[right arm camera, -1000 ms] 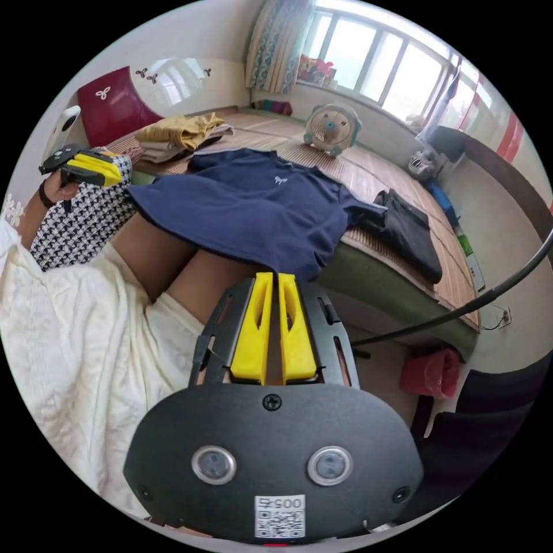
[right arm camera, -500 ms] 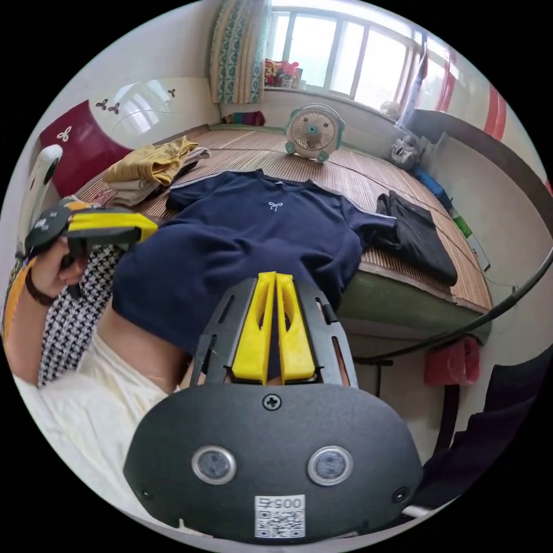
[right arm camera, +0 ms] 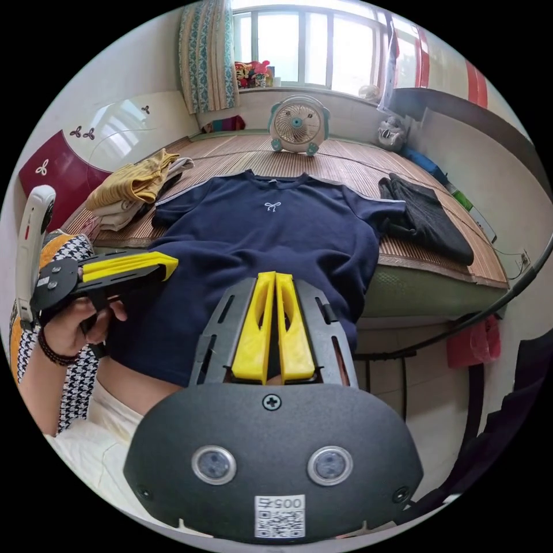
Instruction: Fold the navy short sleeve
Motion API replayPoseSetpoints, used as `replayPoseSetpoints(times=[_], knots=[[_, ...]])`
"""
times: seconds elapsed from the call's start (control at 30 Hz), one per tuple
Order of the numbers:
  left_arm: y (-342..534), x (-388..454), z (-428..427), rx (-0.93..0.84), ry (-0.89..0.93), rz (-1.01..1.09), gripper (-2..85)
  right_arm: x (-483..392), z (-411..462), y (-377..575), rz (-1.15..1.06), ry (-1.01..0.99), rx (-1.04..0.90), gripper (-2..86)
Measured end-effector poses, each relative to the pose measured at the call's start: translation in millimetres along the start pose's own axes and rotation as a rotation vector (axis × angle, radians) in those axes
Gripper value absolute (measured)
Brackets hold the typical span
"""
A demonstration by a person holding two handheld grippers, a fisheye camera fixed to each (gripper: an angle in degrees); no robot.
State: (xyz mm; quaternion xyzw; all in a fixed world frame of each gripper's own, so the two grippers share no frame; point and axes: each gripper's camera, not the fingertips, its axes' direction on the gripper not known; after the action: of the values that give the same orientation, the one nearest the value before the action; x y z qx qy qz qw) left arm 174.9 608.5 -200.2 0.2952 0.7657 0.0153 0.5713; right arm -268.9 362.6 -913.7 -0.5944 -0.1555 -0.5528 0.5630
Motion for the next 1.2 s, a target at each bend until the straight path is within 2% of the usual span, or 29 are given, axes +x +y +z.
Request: replayPoseSetpoints(times=[0.27, 0.63, 1.0, 1.2], knots=[[-1.9, -27.9, 8.9, 0.012, 0.136, -0.057, -0.3, 19.9, 2.2, -0.5, 0.051, -0.069, 0.009, -1.2], [-3.6, -27.0, 18.3, 0.009, 0.113, -0.050, -0.1, 34.1, 7.7, 0.7, 0.083, -0.131, 0.011, -1.5], [-0.4, -32.2, 29.9, -0.008, 0.187, -0.070, -0.2, 21.5, 11.7, -0.4, 0.048, -0.063, 0.011, -1.5], [4.6, -20.5, 33.4, -0.009, 0.158, -0.058, -0.1, 19.3, 13.6, -0.2, 0.044, -0.054, 0.012, -1.5]])
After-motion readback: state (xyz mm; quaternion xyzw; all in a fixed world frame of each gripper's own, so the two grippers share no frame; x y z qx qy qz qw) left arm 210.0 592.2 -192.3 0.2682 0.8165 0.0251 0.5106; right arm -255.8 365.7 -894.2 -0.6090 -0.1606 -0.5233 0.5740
